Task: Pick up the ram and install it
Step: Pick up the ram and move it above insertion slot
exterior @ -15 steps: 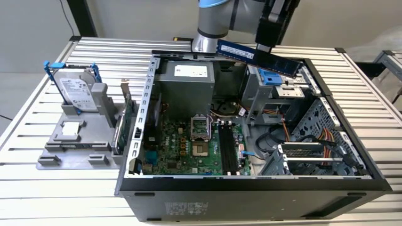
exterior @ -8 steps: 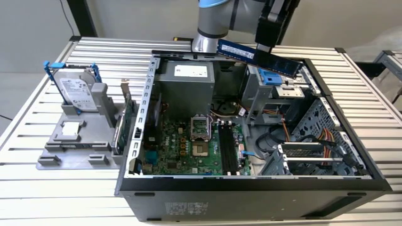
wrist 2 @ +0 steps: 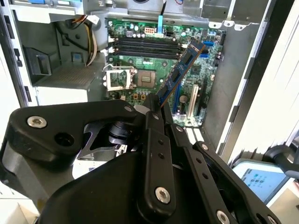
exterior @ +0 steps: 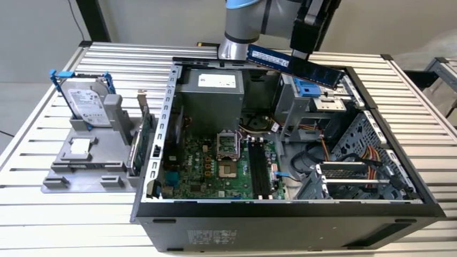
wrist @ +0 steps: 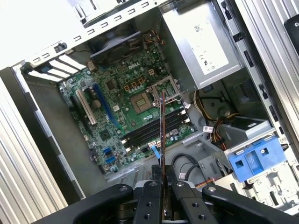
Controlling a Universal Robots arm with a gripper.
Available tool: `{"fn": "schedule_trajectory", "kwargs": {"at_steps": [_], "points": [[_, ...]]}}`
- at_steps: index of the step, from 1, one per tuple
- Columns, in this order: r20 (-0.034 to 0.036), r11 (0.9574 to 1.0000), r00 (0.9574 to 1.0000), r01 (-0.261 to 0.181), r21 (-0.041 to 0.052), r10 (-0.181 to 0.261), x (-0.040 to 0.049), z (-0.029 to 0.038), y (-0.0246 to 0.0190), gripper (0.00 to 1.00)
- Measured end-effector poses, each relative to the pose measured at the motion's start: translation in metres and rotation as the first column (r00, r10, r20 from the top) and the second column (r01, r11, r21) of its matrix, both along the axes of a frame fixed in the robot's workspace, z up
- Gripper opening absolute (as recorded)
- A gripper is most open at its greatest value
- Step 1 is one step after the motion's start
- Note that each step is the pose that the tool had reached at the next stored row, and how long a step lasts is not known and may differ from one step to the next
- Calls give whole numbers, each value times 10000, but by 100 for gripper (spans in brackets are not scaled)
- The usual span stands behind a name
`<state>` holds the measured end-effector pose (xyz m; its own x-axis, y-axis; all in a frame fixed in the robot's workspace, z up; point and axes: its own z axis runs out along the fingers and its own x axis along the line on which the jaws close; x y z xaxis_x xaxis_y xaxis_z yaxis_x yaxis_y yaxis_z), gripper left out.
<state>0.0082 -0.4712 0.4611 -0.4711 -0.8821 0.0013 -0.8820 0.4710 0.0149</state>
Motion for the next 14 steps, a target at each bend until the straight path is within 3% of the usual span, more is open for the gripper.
{"fn": "schedule_trajectory", "kwargs": {"at_steps": [7, 14], "points": [[0, 9998, 9998, 195, -1, -195, 0, 1, 0, 0], [0, 9934, 9934, 1151, 0, -1151, 0, -1, 0, 0]]}}
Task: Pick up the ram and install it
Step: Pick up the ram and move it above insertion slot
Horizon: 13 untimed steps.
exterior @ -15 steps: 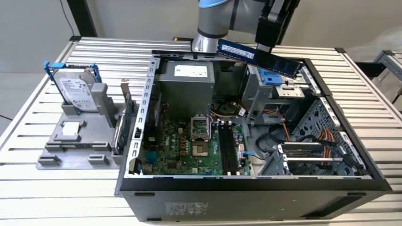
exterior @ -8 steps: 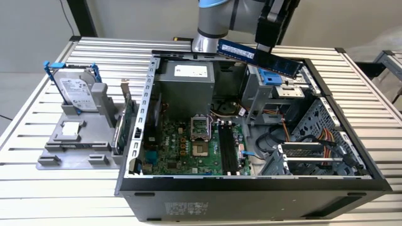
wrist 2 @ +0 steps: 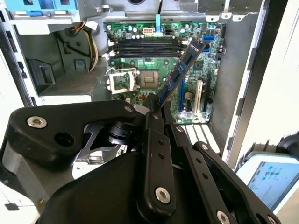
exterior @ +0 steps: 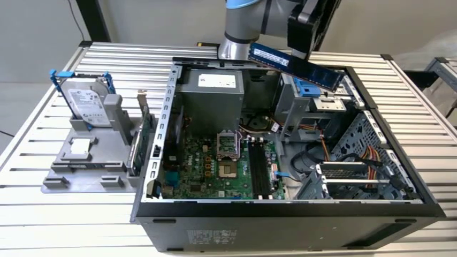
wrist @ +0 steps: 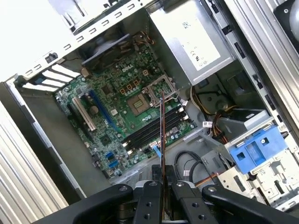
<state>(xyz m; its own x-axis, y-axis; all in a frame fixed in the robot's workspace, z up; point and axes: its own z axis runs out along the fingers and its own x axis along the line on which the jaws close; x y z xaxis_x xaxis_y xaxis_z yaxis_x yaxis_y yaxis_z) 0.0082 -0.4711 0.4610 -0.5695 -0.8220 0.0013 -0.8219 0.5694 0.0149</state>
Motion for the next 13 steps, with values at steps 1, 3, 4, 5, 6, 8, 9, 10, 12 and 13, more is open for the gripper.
{"fn": "schedule_trajectory", "kwargs": {"at_steps": [1, 3, 4, 5, 6, 8, 9, 10, 12, 13], "points": [[0, 9999, 9999, 136, 0, -136, 0, 0, 0, 0], [0, 9991, 9991, 414, 0, -414, 0, -1, 0, 0], [0, 9985, 9985, 542, -1, -542, 0, -1, 0, 0], [0, 9977, 9977, 682, -1, -682, 0, -2, 0, 0], [0, 9967, 9967, 817, -2, -817, 0, -2, 0, 0], [0, 9943, 9943, 1065, -2, -1065, 0, -3, 0, 0], [0, 9931, 9931, 1173, 0, -1173, 0, -4, 0, 0], [0, 9917, 9917, 1284, -1, -1284, 0, -4, 0, 0], [0, 9886, 9886, 1505, 0, -1505, 0, -5, 0, 0], [0, 9870, 9870, 1606, -1, -1606, 0, -5, 0, 0]]}}
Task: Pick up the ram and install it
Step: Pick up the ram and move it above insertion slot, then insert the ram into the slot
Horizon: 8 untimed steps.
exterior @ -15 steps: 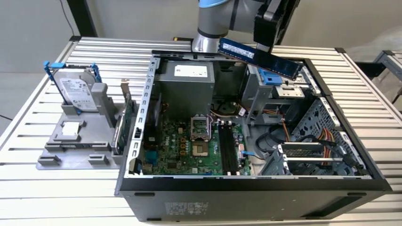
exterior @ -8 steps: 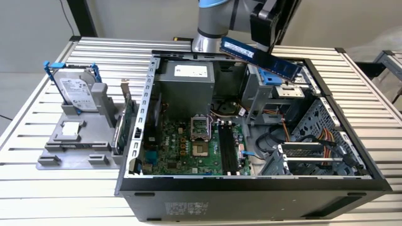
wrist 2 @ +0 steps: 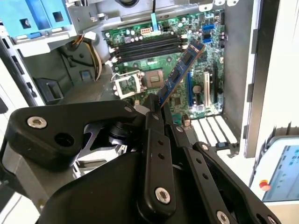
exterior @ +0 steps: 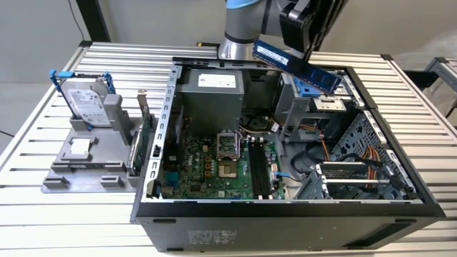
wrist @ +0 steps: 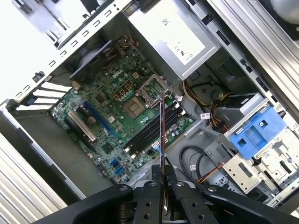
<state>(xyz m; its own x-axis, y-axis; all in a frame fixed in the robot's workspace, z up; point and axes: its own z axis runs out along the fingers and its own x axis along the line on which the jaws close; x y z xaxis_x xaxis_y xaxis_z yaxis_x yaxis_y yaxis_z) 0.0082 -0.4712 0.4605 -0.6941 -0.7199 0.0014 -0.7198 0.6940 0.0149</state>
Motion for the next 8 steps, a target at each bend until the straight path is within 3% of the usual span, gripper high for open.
{"fn": "schedule_trajectory", "kwargs": {"at_steps": [8], "points": [[0, 9967, 9967, 818, 0, -818, 0, -3, 0, 0]]}}
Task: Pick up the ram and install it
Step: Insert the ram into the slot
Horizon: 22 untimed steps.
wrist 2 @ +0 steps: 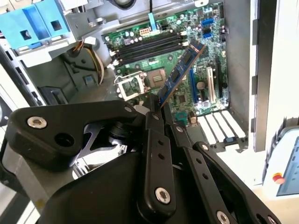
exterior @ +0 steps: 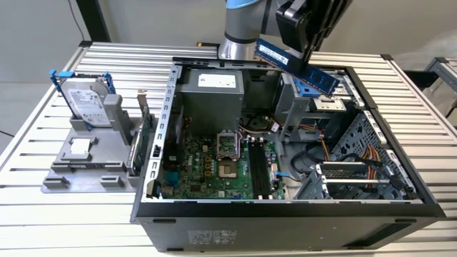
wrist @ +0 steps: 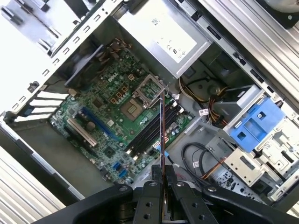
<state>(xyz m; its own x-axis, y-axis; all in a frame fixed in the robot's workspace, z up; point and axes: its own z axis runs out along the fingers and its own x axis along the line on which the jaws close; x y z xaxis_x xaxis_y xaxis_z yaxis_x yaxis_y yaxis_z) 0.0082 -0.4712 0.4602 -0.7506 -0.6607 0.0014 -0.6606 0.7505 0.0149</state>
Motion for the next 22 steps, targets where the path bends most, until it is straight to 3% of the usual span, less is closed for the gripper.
{"fn": "schedule_trajectory", "kwargs": {"at_steps": [6, 12, 17, 22], "points": [[0, 9984, 9984, 564, 0, -564, 0, -2, 0, 0], [0, 9937, 9937, 1116, 0, -1116, 0, -5, 0, 0], [0, 9879, 9879, 1549, 0, -1549, 0, -6, 0, 0], [0, 9795, 9795, 2016, 0, -2016, 0, -8, 0, 0]]}}
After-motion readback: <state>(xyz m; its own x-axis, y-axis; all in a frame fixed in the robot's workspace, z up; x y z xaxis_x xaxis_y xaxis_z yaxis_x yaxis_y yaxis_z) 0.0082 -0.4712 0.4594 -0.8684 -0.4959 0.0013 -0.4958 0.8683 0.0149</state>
